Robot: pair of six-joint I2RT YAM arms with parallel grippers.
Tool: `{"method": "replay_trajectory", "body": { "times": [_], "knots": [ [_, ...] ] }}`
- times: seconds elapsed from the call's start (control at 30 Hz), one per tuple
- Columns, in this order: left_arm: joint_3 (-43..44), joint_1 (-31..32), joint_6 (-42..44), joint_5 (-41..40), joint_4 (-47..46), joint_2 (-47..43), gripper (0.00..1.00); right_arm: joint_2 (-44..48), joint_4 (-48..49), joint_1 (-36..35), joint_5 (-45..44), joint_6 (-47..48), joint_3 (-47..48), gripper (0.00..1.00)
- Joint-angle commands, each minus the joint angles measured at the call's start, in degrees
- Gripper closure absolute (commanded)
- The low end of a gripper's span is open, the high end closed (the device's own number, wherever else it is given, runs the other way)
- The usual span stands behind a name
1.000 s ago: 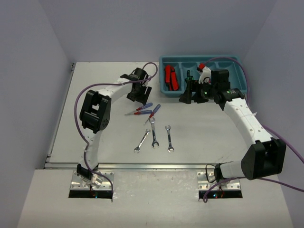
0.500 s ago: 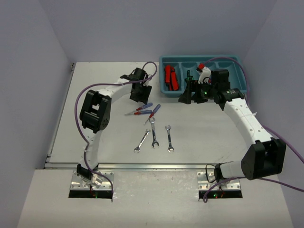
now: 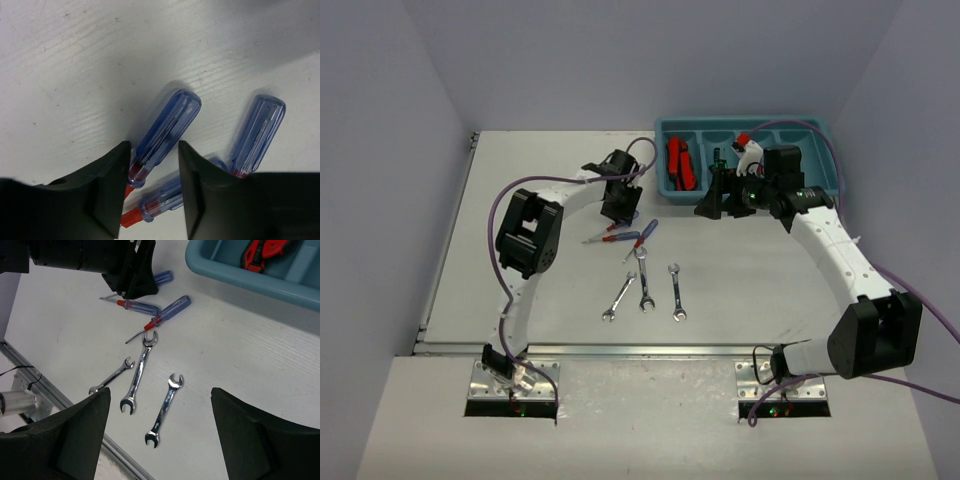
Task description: Sort the tools into containers
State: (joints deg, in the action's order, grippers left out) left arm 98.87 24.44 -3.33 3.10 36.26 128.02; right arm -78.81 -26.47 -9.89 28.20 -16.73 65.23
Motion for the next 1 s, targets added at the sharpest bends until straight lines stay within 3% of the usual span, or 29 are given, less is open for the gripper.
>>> {"method": "replay_trajectory", "body": {
  "times": [0.0,0.1,0.2,0.3,0.5,0.67,0.73,0.87,0.97],
  "knots": [
    [-0.71,0.26,-2.03,-6.59,-1.46,2.2,0.68,0.77,2.39,-0.46,1.6,0.03,-0.28,0.19],
    [-0.31,-0.38,-3.16,-11.51,-1.61,2.87,0.8,0.86,2.54,-0.41,1.92,0.01,-0.39,0.19],
    [0.21,-1.72,-5.32,-16.39,-1.42,3.2,0.85,0.93,2.74,-0.48,2.58,-0.09,-0.54,0.19],
    [0.36,-3.13,-8.1,-20.79,-1.69,2.15,0.99,0.93,3.61,-0.57,3.79,-0.37,-0.94,0.19],
    [-2.2,-3.7,-12.13,-22.07,-4.0,-4.29,1.0,0.55,8.03,-0.57,8.88,-2.87,-3.24,0.16],
    [-9.89,-3.61,-21.48,-15.46,-9.73,-18.14,1.0,-0.7,21.52,-3.2,20.82,-8.87,-8.08,0.04],
    [-17.22,-3.59,-25.37,-10.94,-15.84,-24.08,1.0,-1.89,26.25,-5.93,22.51,-11.68,-9.81,0.01],
    [-31.45,-2.89,-35.99,-0.29,-27.41,-36.89,1.0,-5.0,34.99,-13.59,18.09,-15.29,-10.79,0.01],
    [-40.43,-2.03,-41.6,3.01,-37.1,-44.98,1.0,-7.47,41.31,-17.38,12.9,-19.78,-11.67,0.04]
  ]
}}
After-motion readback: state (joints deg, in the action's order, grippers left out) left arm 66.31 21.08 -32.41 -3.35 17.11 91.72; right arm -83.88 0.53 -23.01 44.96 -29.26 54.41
